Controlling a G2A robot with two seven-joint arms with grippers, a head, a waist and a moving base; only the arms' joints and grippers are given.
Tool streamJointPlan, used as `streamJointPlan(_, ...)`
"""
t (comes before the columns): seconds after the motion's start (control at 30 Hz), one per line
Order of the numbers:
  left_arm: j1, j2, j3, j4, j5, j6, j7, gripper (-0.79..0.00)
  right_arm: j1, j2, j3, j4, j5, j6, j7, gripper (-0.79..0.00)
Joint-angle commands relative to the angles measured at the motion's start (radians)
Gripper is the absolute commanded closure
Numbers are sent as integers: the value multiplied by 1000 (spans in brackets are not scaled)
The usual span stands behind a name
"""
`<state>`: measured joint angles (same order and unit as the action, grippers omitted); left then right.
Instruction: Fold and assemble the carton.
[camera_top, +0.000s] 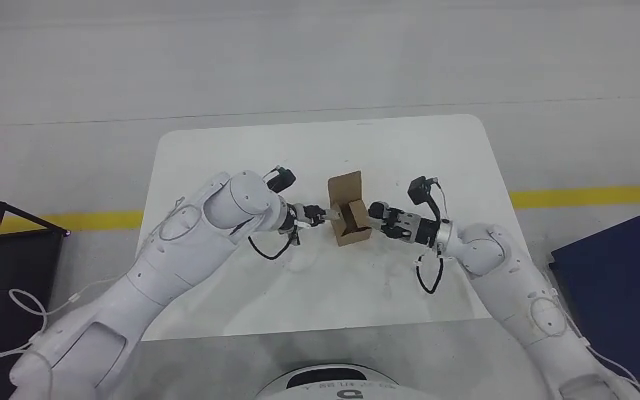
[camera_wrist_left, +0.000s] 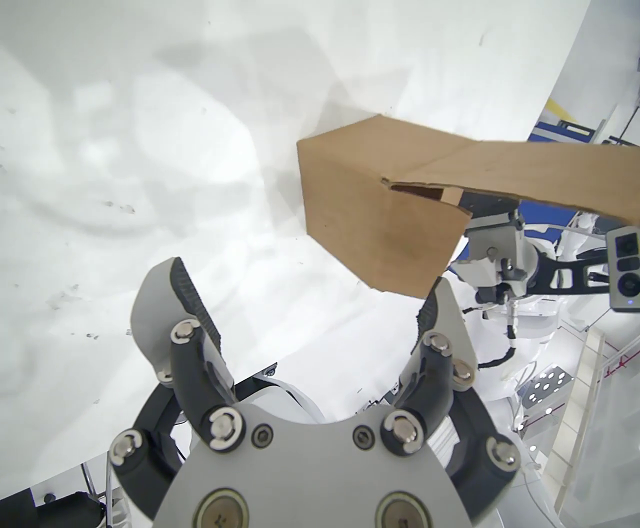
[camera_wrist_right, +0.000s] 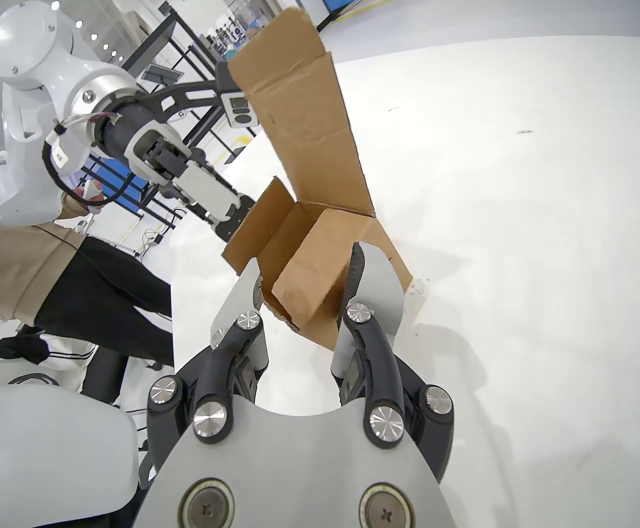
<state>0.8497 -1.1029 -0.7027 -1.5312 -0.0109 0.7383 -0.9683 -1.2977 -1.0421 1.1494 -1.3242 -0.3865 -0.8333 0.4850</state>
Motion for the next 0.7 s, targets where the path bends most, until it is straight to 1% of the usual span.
streamJointPlan(0.0,-9,-1,4,4,5,4,-7,-785,9,-2,-8,6,9,-1,5,-342)
streamJointPlan(0.03,-16,-2,9,6,11,6,-16,-785,13,-3,-12,8,13,-4,5,-329)
streamJointPlan(0.23,-68,-12,48,41,45,27,-63,-776,27,-7,-32,21,36,-5,8,-317)
streamJointPlan(0.27,-78,-14,61,54,59,40,-74,-745,29,-7,-34,23,39,-5,8,-317)
streamJointPlan(0.4,-127,-28,122,103,66,18,-95,-677,38,-9,-43,32,45,-4,11,-317)
streamJointPlan(0.43,-140,-32,134,114,62,13,-101,-622,39,-9,-44,34,48,-4,10,-314)
streamJointPlan(0.47,-153,-36,145,125,59,10,-104,-591,40,-10,-45,36,50,-4,9,-314)
streamJointPlan(0.57,-187,-48,172,147,44,3,-110,-542,42,-10,-48,39,55,-3,7,-308)
streamJointPlan(0.6,-198,-51,183,156,44,-1,-114,-542,43,-10,-49,41,57,-2,6,-311)
streamJointPlan(0.63,-209,-55,194,165,45,-3,-117,-456,44,-11,-49,43,60,-2,4,-311)
streamJointPlan(0.67,-219,-58,205,174,42,-5,-119,-394,46,-11,-49,45,61,-3,3,-308)
